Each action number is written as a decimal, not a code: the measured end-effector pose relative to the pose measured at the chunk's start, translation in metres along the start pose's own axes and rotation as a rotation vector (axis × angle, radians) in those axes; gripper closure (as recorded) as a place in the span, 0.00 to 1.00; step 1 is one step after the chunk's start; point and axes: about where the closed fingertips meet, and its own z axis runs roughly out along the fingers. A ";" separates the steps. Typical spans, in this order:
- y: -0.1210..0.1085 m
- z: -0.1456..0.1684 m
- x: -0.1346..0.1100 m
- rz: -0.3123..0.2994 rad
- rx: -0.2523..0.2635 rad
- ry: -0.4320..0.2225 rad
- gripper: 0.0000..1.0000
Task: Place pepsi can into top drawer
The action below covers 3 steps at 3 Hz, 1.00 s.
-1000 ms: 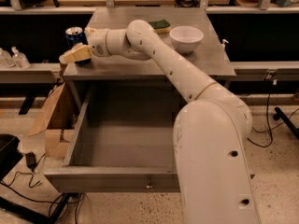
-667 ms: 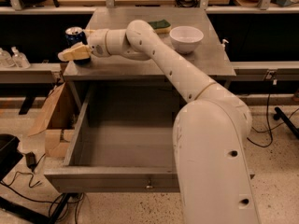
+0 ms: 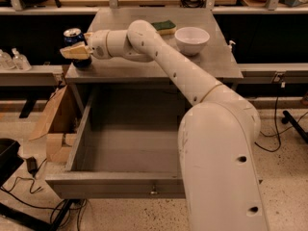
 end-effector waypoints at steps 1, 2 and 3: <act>0.012 -0.023 -0.028 -0.043 0.063 0.022 0.95; 0.038 -0.048 -0.052 -0.075 0.123 0.023 1.00; 0.079 -0.075 -0.051 -0.106 0.119 0.020 1.00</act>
Offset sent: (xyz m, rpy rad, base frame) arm -0.0911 -0.0481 0.0790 -0.0561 -0.1245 -0.1803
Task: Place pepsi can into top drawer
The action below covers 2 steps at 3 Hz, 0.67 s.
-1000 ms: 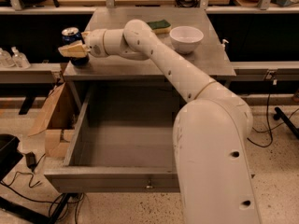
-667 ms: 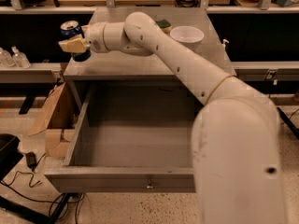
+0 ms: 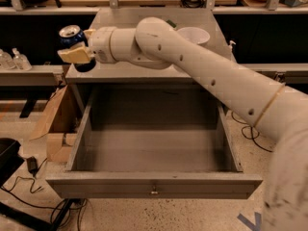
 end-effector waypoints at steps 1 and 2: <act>0.022 -0.023 0.005 -0.021 -0.026 0.002 1.00; 0.050 -0.092 0.068 0.034 -0.111 -0.052 1.00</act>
Offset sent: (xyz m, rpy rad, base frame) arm -0.0798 -0.0877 -0.0561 0.0668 0.0176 0.1377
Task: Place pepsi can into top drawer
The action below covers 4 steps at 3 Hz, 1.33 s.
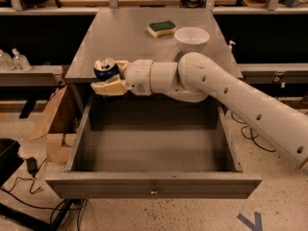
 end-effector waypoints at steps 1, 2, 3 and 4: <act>0.000 0.000 0.001 0.002 -0.001 -0.001 1.00; 0.016 0.001 0.048 0.069 -0.016 -0.004 1.00; 0.044 0.004 0.134 0.144 -0.085 0.026 1.00; 0.057 0.001 0.176 0.172 -0.110 0.035 1.00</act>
Offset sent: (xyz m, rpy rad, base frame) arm -0.0275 -0.0125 -0.1417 0.0546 0.1934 0.0100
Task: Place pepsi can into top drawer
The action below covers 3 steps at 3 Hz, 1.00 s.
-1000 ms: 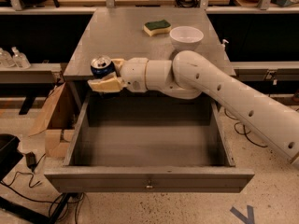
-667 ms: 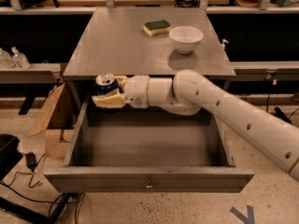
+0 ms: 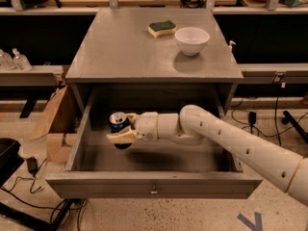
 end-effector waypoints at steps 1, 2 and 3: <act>0.005 0.001 0.025 -0.006 -0.008 0.021 1.00; 0.005 0.004 0.035 -0.045 -0.003 -0.003 0.86; 0.006 0.006 0.035 -0.048 -0.008 -0.004 0.64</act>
Offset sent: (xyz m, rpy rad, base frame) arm -0.0047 -0.0012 -0.0480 0.0278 -0.1218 0.0082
